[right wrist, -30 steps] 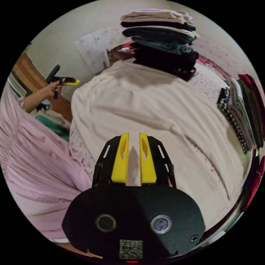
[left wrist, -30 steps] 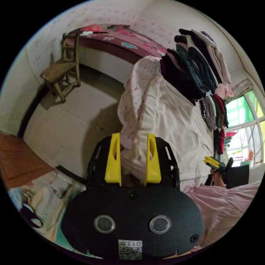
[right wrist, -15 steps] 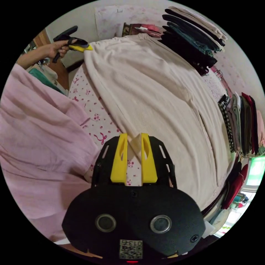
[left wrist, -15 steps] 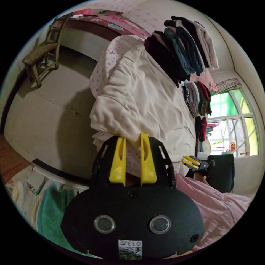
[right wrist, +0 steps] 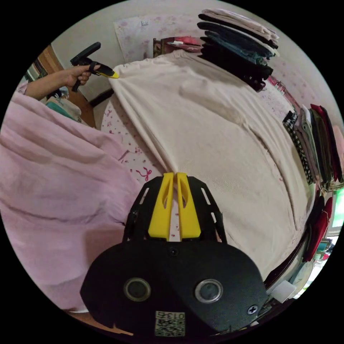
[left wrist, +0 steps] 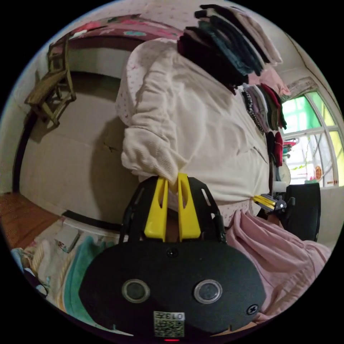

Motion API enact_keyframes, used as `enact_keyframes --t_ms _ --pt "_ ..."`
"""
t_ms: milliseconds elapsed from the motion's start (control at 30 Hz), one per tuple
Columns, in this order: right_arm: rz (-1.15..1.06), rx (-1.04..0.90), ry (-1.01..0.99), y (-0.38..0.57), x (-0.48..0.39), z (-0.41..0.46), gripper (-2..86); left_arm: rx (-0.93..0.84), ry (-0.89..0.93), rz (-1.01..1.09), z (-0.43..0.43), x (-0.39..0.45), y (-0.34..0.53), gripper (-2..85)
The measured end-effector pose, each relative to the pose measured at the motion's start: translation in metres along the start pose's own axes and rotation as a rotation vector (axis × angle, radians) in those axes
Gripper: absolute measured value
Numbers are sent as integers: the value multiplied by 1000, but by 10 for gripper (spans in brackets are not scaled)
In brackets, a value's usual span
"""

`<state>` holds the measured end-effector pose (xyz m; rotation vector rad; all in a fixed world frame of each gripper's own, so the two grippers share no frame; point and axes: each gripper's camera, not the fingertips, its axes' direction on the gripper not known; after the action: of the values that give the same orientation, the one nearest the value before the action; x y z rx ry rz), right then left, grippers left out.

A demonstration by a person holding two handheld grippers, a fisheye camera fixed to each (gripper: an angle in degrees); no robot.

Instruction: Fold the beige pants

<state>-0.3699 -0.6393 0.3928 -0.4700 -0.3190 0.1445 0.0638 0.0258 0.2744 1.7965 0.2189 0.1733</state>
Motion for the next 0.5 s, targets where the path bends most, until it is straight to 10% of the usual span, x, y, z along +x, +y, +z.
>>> enact_keyframes --t_ms 267,500 --pt "242 82 106 103 35 -38 35 104 -152 -13 13 47 27 77" --pt "1011 93 291 309 154 -66 73 80 -248 465 89 215 14 64"
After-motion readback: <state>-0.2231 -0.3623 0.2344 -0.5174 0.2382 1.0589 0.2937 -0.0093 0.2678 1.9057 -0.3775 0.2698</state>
